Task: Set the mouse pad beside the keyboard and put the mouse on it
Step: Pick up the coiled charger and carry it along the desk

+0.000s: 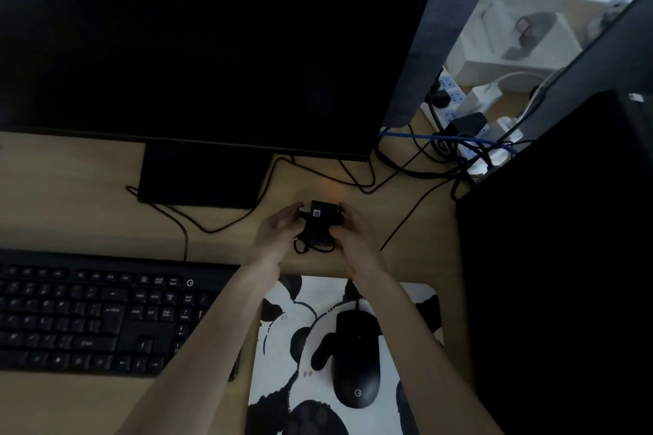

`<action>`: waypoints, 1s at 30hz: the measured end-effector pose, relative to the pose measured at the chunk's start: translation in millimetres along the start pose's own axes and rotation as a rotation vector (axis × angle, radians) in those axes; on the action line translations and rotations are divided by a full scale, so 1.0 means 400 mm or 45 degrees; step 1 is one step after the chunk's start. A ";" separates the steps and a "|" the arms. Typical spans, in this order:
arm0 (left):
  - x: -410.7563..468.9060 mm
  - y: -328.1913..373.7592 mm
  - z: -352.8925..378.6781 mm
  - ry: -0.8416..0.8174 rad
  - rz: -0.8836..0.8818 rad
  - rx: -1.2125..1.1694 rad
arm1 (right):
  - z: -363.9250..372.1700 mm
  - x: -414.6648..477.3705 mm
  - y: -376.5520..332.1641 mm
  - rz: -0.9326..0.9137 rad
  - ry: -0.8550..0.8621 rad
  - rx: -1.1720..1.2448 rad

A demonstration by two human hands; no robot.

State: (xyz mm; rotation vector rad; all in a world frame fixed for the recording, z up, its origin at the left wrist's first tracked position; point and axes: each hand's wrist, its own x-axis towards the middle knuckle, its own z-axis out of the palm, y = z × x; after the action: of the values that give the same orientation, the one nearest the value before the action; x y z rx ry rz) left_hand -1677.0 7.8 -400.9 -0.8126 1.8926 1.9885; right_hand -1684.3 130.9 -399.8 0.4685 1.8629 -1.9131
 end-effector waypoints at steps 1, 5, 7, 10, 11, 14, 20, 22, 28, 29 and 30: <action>-0.014 -0.006 -0.002 0.002 0.002 -0.017 | 0.000 -0.014 0.007 -0.009 0.004 -0.011; -0.086 -0.023 -0.018 0.014 0.037 -0.072 | 0.004 -0.081 0.018 -0.070 -0.007 -0.020; -0.136 -0.020 -0.033 0.018 0.072 -0.075 | 0.009 -0.125 0.009 -0.104 -0.015 -0.027; -0.223 0.002 -0.062 0.053 0.151 -0.052 | 0.024 -0.199 -0.020 -0.159 -0.051 -0.063; -0.260 0.014 -0.077 0.068 0.178 -0.041 | 0.033 -0.233 -0.033 -0.182 -0.078 -0.071; -0.366 0.056 -0.122 0.106 0.265 -0.036 | 0.065 -0.336 -0.078 -0.291 -0.158 -0.089; -0.578 0.114 -0.239 0.289 0.477 -0.087 | 0.166 -0.522 -0.161 -0.462 -0.375 -0.098; -0.635 0.121 -0.284 0.368 0.545 -0.130 | 0.209 -0.571 -0.178 -0.469 -0.418 -0.098; -0.803 0.121 -0.465 0.581 0.613 -0.232 | 0.389 -0.713 -0.195 -0.589 -0.585 -0.182; -0.828 0.113 -0.497 0.602 0.606 -0.239 | 0.422 -0.733 -0.189 -0.599 -0.626 -0.189; -0.854 0.108 -0.533 0.623 0.605 -0.248 | 0.459 -0.754 -0.185 -0.605 -0.680 -0.180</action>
State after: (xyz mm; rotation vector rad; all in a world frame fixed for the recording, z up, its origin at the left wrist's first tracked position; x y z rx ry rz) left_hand -1383.0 -144.8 -167.8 -1.0585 2.3652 2.4582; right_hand -1456.1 -31.2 -172.4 -0.5323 1.8153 -1.9059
